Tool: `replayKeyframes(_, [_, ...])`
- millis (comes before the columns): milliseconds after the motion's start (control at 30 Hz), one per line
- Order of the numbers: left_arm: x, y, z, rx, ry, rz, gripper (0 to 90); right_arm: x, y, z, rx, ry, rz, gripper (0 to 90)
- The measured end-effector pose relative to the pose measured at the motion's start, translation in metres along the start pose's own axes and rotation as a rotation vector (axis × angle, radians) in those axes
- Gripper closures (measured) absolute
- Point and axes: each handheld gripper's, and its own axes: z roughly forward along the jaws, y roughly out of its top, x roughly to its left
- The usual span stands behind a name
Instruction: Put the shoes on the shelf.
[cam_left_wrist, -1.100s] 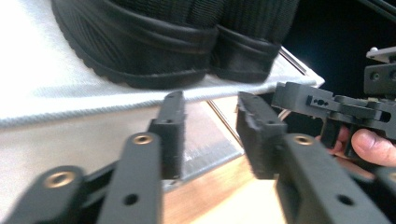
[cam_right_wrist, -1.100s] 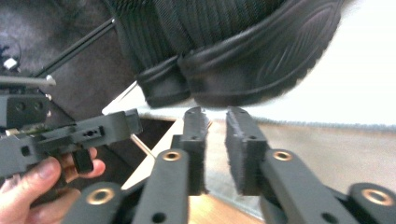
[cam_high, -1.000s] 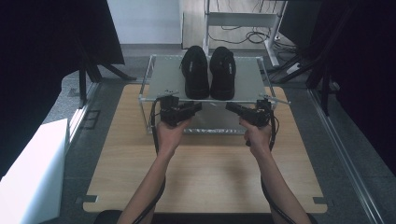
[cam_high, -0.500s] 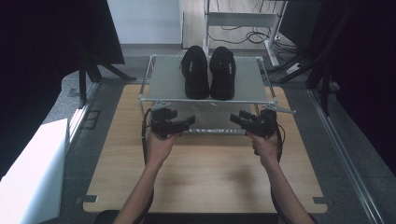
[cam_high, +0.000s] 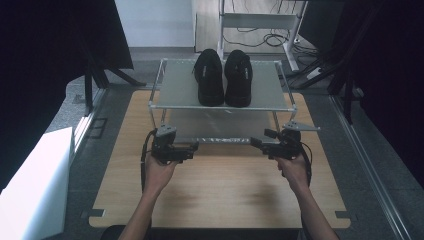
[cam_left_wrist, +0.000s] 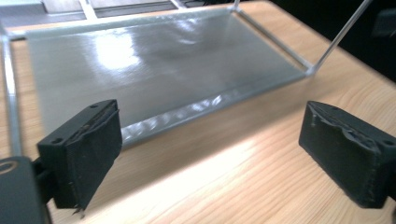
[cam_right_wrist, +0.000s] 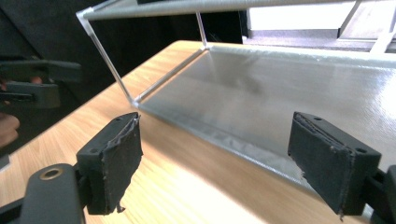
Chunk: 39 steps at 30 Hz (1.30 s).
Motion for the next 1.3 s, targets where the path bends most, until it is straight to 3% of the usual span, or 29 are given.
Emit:
replayKeyframes(33, [-0.001, -0.003, -0.005, 0.002, 0.015, 0.023, 3.4, 0.000, -0.004, -0.005, 0.012, -0.008, -0.009, 15.7])
replayKeyframes(267, [-0.004, -0.015, -0.021, 0.002, 0.039, 0.067, 0.1, 0.001, -0.018, -0.022, 0.046, -0.036, -0.053, 14.5])
replayKeyframes(633, [-0.002, -0.052, -0.029, 0.023, 0.049, 0.071, 0.0, 0.000, -0.044, -0.046, 0.077, -0.075, -0.064, 13.1])
replayKeyframes(867, [-0.004, -0.078, -0.020, 0.028, 0.014, 0.064, 0.0, 0.001, -0.067, -0.044, 0.101, -0.097, -0.056, 11.0])
replayKeyframes(1000, [-0.005, -0.094, -0.014, 0.025, -0.022, 0.052, 0.0, 0.000, -0.081, -0.038, 0.155, -0.127, -0.089, 8.5])
replayKeyframes(1200, [-0.007, -0.109, -0.004, 0.089, 0.002, 0.075, 0.0, -0.002, -0.096, -0.032, 0.199, -0.144, -0.111, 6.9])
replayKeyframes(1300, [-0.010, -0.115, 0.002, 0.129, 0.019, 0.097, 0.0, -0.005, -0.107, -0.024, 0.256, -0.139, -0.122, 6.5])
